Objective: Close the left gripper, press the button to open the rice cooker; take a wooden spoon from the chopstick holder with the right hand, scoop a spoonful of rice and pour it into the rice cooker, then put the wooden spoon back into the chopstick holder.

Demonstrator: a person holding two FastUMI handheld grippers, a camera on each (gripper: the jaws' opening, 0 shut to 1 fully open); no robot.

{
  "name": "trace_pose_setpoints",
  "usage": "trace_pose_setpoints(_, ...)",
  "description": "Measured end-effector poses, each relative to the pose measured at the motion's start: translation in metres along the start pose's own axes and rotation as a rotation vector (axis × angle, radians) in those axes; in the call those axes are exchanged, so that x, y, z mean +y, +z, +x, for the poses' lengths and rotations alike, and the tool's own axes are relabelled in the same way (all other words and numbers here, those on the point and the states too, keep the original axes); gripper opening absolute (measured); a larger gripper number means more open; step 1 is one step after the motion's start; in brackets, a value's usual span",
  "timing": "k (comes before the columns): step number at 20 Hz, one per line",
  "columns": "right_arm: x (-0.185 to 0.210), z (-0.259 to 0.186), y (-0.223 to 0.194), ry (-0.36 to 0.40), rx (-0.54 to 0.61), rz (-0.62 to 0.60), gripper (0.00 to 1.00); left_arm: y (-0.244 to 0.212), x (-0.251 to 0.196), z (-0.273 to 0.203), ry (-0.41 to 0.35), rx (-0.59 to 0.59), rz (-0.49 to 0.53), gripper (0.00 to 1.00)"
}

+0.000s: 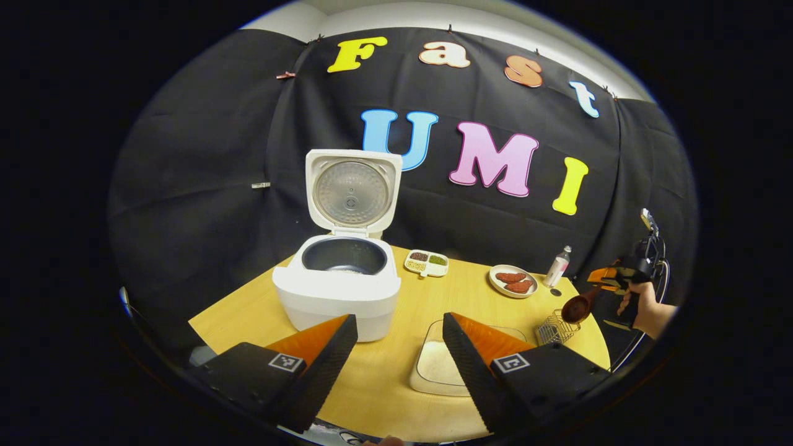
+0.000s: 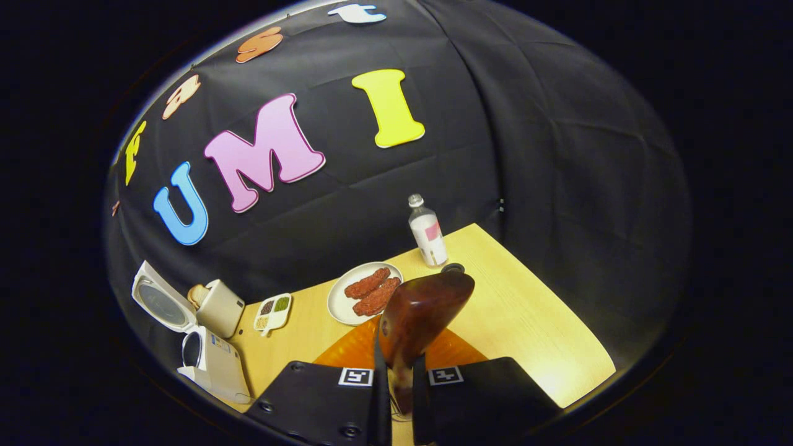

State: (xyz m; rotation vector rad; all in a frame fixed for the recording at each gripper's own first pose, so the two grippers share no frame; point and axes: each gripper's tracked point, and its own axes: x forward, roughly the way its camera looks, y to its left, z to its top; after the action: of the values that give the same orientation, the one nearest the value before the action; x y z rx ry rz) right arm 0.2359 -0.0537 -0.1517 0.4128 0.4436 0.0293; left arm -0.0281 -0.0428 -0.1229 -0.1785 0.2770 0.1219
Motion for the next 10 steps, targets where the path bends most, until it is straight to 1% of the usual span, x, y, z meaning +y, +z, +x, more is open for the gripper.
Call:
trace_pose_setpoints(2,0.012,-0.02,0.007,0.003,-0.026,0.004,0.18,-0.002,0.016,0.0,-0.016,0.001,-0.012,0.96)
trace_pose_setpoints(3,0.02,-0.03,0.008,0.008,-0.036,0.001,0.13,-0.002,0.025,-0.001,-0.022,0.001,-0.011,0.96)
trace_pose_setpoints(4,0.028,-0.041,0.008,0.012,-0.045,-0.001,0.18,-0.003,0.032,0.0,-0.03,0.002,0.002,0.96)
trace_pose_setpoints(7,0.054,-0.069,-0.001,0.018,-0.054,0.012,0.18,0.0,0.047,0.0,-0.076,-0.006,0.063,0.96)
trace_pose_setpoints(10,0.085,-0.091,-0.022,0.039,-0.048,0.041,0.18,0.0,0.056,0.002,-0.133,0.001,0.06,0.96)
